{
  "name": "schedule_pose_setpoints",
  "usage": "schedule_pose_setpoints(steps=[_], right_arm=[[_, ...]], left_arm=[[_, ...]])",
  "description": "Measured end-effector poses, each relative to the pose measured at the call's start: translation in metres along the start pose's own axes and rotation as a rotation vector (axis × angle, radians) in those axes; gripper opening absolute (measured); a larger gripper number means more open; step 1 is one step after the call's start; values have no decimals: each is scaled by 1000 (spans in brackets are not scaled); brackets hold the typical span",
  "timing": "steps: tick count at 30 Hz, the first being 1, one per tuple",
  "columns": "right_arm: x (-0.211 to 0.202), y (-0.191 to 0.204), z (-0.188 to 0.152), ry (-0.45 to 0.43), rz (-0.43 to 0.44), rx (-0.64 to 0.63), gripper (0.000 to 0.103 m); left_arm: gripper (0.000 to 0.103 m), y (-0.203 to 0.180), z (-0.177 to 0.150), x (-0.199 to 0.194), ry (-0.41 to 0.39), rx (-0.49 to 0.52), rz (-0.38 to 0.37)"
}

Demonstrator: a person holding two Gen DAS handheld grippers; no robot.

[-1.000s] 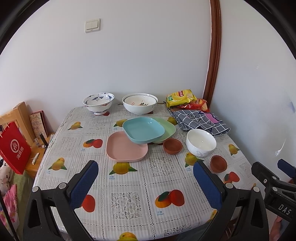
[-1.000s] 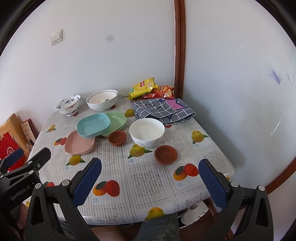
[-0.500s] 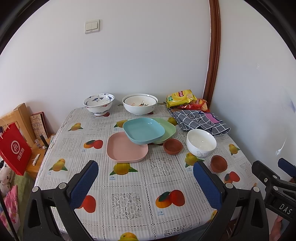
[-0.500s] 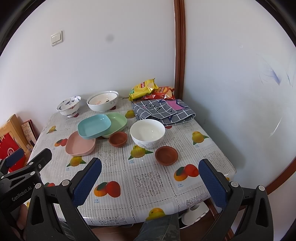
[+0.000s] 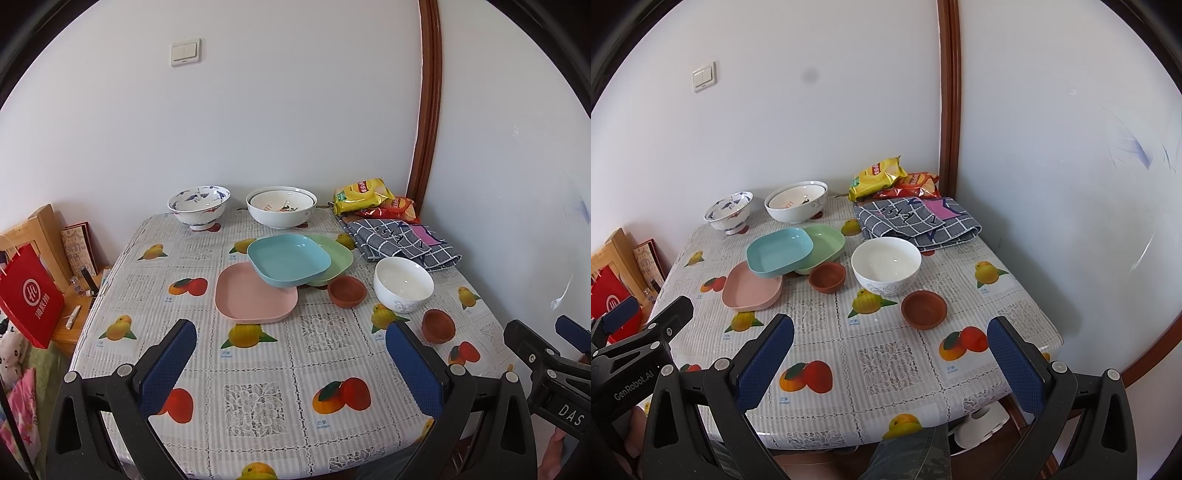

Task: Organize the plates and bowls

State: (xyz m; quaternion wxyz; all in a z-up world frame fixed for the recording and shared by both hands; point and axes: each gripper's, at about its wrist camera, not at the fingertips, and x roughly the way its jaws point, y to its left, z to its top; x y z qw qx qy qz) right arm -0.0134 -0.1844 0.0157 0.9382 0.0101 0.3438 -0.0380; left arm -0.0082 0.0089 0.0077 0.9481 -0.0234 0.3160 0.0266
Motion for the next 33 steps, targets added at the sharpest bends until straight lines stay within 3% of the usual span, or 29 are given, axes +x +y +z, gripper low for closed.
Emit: schedule_pose_setpoints(steps=[19,33], right_arm=[[4,2,0,-2,4,2,103],[33,0,9,34,15,27,103]], left_arm=[[103,-1,2,3,2,0,-14],[103,-5,10,40,53,-4,-48]])
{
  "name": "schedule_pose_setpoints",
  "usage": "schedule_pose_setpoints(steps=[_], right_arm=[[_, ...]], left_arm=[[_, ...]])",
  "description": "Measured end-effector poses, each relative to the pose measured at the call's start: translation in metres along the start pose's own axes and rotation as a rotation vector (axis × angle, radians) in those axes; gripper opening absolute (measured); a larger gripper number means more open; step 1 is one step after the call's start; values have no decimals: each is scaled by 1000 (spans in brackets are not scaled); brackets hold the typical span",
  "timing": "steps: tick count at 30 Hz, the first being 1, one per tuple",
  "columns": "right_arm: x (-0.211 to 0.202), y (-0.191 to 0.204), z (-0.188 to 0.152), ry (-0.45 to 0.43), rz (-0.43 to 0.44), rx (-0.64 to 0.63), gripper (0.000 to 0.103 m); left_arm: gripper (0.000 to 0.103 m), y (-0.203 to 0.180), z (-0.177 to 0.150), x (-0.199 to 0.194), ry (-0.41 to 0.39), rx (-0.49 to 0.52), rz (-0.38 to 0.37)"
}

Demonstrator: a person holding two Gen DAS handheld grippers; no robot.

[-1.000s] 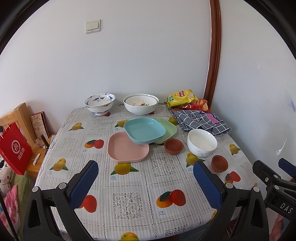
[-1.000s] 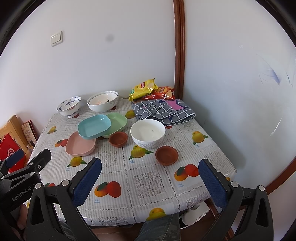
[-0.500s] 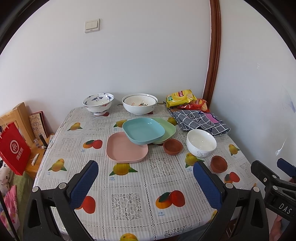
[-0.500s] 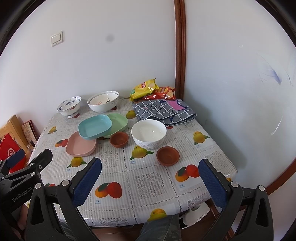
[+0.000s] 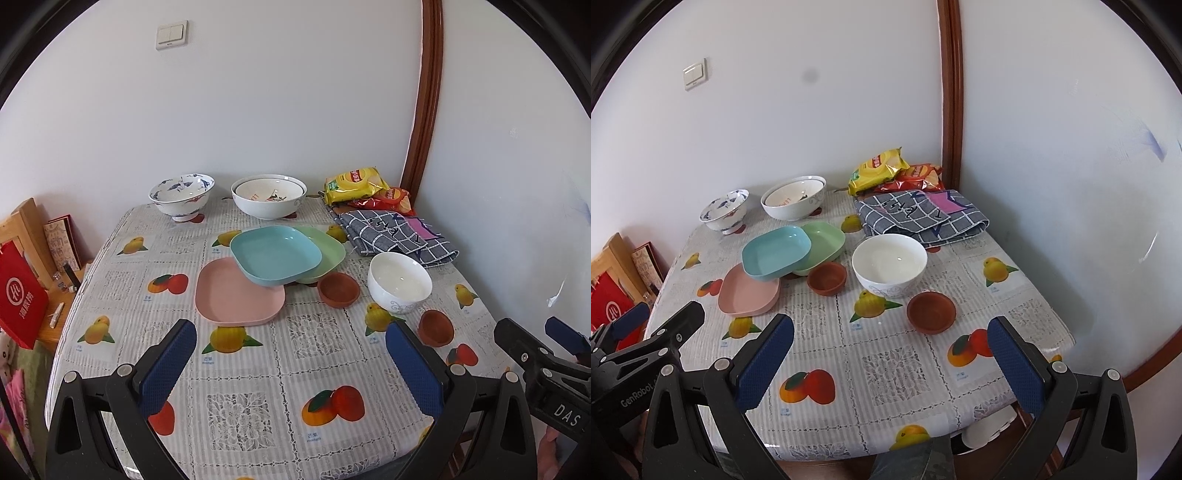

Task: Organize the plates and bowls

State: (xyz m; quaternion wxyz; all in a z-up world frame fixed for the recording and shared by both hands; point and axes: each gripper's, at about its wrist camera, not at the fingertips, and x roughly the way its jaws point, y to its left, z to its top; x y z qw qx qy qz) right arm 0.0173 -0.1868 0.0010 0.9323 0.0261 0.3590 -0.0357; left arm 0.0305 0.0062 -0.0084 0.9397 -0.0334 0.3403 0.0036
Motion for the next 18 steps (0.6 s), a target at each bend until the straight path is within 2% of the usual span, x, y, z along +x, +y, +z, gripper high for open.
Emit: schedule_pose_setpoints(steps=[7,18], right_arm=[[21,2,12,-4,-31,-16,103],[58,9,35,16,70,-4,102]], left_arm=[[103,5,14,20,25,-15,0],[103,24,37,65,80,-49,16]])
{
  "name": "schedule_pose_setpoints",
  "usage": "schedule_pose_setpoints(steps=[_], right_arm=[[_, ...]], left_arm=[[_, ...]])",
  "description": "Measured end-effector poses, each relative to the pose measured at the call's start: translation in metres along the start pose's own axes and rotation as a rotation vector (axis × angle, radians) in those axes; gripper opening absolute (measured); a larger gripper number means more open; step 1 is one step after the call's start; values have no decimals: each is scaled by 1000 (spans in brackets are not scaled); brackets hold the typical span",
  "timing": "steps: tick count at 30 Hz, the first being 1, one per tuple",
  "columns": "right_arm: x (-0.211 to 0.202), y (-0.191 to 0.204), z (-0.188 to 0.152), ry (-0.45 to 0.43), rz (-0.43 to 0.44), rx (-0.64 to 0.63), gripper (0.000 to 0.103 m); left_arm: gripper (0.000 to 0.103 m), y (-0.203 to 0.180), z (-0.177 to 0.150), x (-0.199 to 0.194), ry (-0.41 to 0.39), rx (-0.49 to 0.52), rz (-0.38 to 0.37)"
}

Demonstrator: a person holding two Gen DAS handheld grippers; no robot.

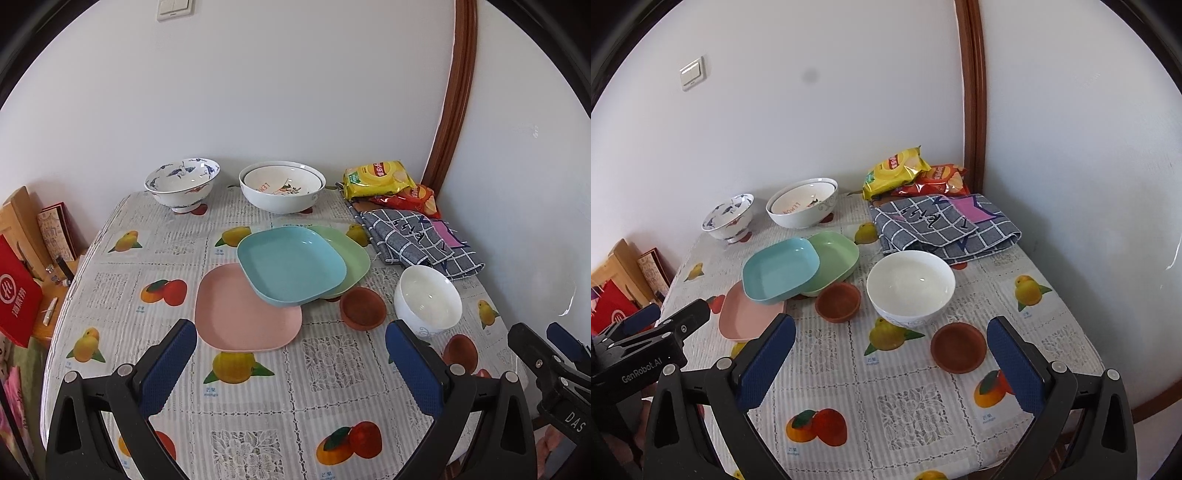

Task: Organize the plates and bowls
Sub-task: 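Move the left gripper to the teal plate rim while the right gripper approaches it too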

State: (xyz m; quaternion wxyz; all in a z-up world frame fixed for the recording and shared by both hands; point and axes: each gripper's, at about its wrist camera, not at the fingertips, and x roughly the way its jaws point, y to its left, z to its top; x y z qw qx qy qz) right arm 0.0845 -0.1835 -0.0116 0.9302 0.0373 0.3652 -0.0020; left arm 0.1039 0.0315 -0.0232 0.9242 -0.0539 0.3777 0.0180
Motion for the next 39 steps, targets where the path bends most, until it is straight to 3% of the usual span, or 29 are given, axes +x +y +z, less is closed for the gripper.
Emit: schedule_pose_setpoints(steps=[10,15,23,32,34,39], right_arm=[[59,25,23,71,43,5,101],[90,41,27,105,59,-22,94],[133,52,35,171,60,-11,73],[169,64,39,207,86,-21,62],[177,69,41,214,94,-32,62],[195,77,43,229,108,-27,52]], left_arm=[[98,29,20,51,54,-46,29],[93,38,29,77,78,-59,24],[77,49,38,120,114,-63,14],[75,55,51,157,128,-59,-2],[69,55,54,166,138,-48,-2],[63,59,60,184,154,-55,-17]])
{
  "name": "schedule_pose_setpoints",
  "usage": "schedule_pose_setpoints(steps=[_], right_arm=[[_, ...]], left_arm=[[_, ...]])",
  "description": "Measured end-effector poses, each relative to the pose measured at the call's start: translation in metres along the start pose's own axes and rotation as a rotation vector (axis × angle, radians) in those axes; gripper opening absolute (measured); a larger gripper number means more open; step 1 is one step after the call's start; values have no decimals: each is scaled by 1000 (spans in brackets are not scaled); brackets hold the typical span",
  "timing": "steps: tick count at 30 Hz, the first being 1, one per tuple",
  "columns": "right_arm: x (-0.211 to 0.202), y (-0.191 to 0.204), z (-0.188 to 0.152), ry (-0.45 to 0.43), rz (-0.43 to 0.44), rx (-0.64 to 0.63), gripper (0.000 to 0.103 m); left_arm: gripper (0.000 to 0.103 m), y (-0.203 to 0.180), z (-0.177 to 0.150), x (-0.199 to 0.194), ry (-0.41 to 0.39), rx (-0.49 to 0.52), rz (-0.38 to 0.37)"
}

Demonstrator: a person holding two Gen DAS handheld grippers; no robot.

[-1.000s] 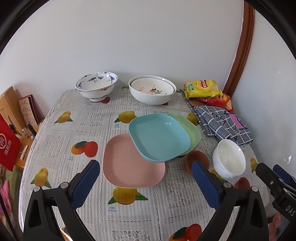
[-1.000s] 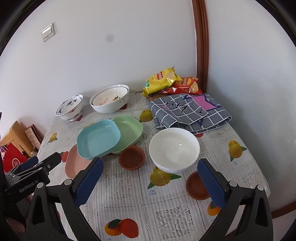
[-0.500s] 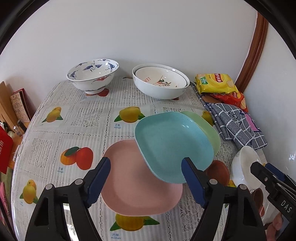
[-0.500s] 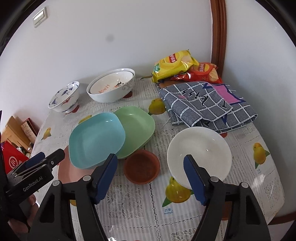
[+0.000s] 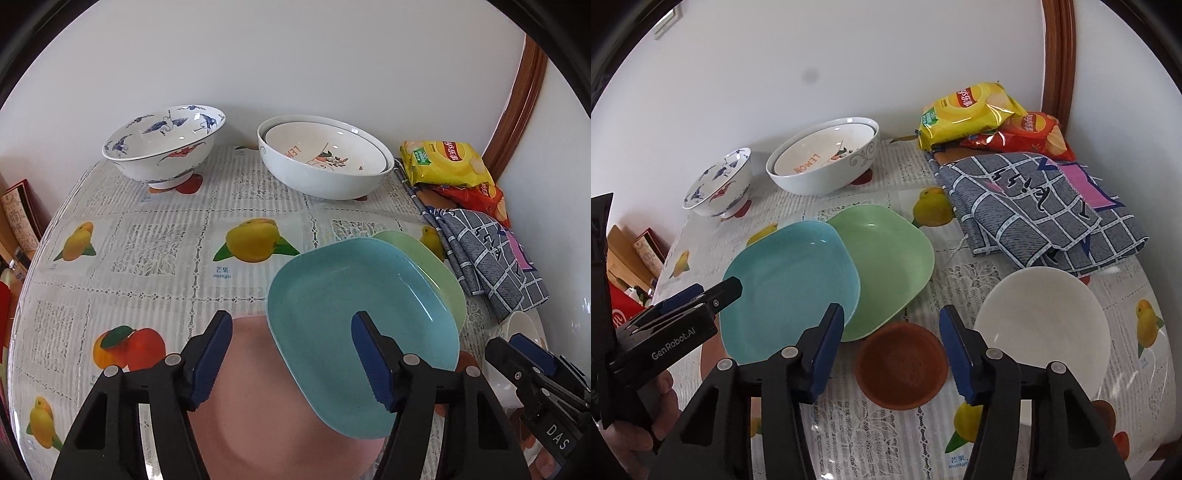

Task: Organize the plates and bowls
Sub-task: 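Move the left gripper to the teal plate rim while the right gripper approaches it too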

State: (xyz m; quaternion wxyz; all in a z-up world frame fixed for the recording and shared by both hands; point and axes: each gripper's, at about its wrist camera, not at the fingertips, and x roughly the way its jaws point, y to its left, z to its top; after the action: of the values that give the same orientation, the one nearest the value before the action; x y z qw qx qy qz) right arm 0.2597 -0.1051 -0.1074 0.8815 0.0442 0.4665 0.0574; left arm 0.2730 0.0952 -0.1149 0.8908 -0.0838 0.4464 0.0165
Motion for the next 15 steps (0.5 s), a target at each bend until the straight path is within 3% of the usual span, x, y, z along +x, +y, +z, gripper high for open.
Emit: schedule_pose_setpoints(steps=[5,15], right_arm=[[16,7,6,8,3,-12,45],[43,15,13,22,-2,-40,40]], left_arm=[[57,-1,6,15,14,11,-5],[48,3,9,31,36,-2,-13]])
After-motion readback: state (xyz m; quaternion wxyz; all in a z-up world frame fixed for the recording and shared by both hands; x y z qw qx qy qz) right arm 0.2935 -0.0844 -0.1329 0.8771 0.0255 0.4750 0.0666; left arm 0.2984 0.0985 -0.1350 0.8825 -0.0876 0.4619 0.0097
